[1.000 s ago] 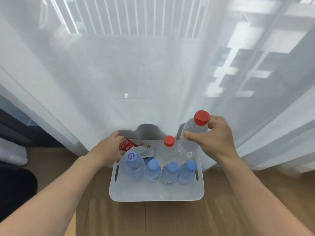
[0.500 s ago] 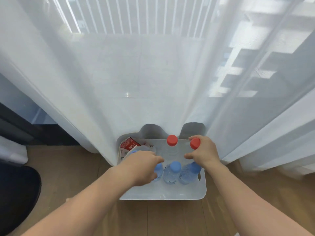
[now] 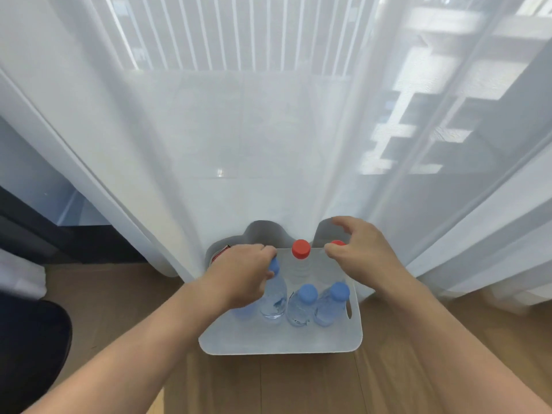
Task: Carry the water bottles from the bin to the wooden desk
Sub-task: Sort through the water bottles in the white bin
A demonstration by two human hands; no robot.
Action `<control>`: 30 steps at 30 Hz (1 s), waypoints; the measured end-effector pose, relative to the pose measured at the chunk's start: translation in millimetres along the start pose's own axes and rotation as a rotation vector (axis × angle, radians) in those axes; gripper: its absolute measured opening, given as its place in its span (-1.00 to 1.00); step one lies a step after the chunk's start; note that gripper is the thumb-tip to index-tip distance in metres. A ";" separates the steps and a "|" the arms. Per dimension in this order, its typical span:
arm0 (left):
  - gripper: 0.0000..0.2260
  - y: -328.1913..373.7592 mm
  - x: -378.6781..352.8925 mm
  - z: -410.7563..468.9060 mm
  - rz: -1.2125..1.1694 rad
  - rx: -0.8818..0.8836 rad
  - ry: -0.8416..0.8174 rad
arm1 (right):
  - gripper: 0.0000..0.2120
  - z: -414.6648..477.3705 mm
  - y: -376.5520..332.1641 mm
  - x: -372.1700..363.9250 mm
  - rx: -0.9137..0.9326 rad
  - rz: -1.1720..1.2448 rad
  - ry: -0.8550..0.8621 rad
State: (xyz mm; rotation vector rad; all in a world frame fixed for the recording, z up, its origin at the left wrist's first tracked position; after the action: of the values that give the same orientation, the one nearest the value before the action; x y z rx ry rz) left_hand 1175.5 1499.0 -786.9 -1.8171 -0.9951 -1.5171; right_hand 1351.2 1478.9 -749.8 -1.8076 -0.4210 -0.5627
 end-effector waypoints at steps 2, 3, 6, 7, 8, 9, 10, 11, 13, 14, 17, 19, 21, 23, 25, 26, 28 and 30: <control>-0.74 -6.6 30.1 -8.2 -0.056 -0.027 0.107 | -0.51 -7.3 -14.7 -0.3 0.046 0.112 -0.138; -0.72 -8.1 46.3 -13.1 -0.104 -0.044 0.171 | -0.51 -11.5 -21.7 -3.6 0.053 0.174 -0.216; -0.66 -7.1 95.1 -29.6 -0.226 -0.086 0.340 | -0.46 -19.4 -40.5 -13.4 0.132 0.320 -0.377; -0.63 -6.2 108.3 -34.0 -0.255 -0.090 0.374 | -0.51 -21.0 -48.4 -14.9 0.189 0.362 -0.401; -0.62 -5.0 119.2 -37.7 -0.281 -0.090 0.398 | -0.59 -23.0 -55.9 -15.3 0.239 0.393 -0.415; -0.62 -3.6 126.7 -40.4 -0.308 -0.084 0.411 | -0.67 -24.4 -62.1 -15.0 0.277 0.418 -0.414; -0.62 -1.7 131.7 -42.0 -0.332 -0.079 0.423 | -0.72 -25.3 -66.5 -14.0 0.309 0.431 -0.397; -0.62 -0.2 134.6 -42.7 -0.349 -0.068 0.435 | -0.75 -25.5 -69.3 -12.3 0.337 0.438 -0.373; -0.63 -0.3 135.9 -41.3 -0.402 -0.023 0.477 | -0.76 -24.1 -69.9 -7.8 0.376 0.457 -0.301; -0.65 -2.1 135.4 -40.6 -0.459 0.013 0.517 | -0.78 -22.8 -68.8 -4.4 0.374 0.475 -0.254; -0.85 -9.4 128.8 -41.0 -0.624 0.161 0.612 | -0.86 -18.6 -61.6 8.1 0.279 0.616 -0.100; -0.91 -5.2 120.5 -40.5 -0.674 0.179 0.517 | -0.86 -15.9 -58.3 18.9 0.221 0.699 0.016; -0.78 7.5 111.4 -39.9 -0.735 0.122 0.370 | -0.75 -15.1 -57.7 29.0 0.180 0.756 0.115; -0.66 17.2 105.8 -39.5 -0.755 0.104 0.348 | -0.59 -15.9 -58.0 35.3 0.157 0.781 0.187; -0.71 23.6 103.2 -39.5 -0.745 0.132 0.420 | -0.57 -17.9 -58.0 37.0 0.131 0.797 0.240; -0.73 26.3 102.8 -39.3 -0.728 0.156 0.457 | -0.57 -18.7 -58.0 36.9 0.122 0.803 0.263; -0.75 26.4 100.9 -38.1 -0.763 0.249 0.505 | -0.57 -19.8 -58.4 36.2 0.110 0.813 0.298; -0.85 22.8 100.7 -37.0 -0.886 0.357 0.508 | -0.55 -20.2 -59.3 35.6 0.098 0.820 0.311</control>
State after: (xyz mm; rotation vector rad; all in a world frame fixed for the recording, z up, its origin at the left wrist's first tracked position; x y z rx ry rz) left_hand 1181.8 1474.8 -680.1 -0.6675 -1.7606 -1.9648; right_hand 1344.7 1477.4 -678.1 -1.5849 0.4889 -0.2235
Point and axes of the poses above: each hand's wrist, its own z-axis towards the middle knuckle, its own x-axis out of the back of the hand, y = z × x, the point moved 4 cm from there along z, towards the middle knuckle, and after that the axes turned 10 degrees about z, right-handed, at the moved point
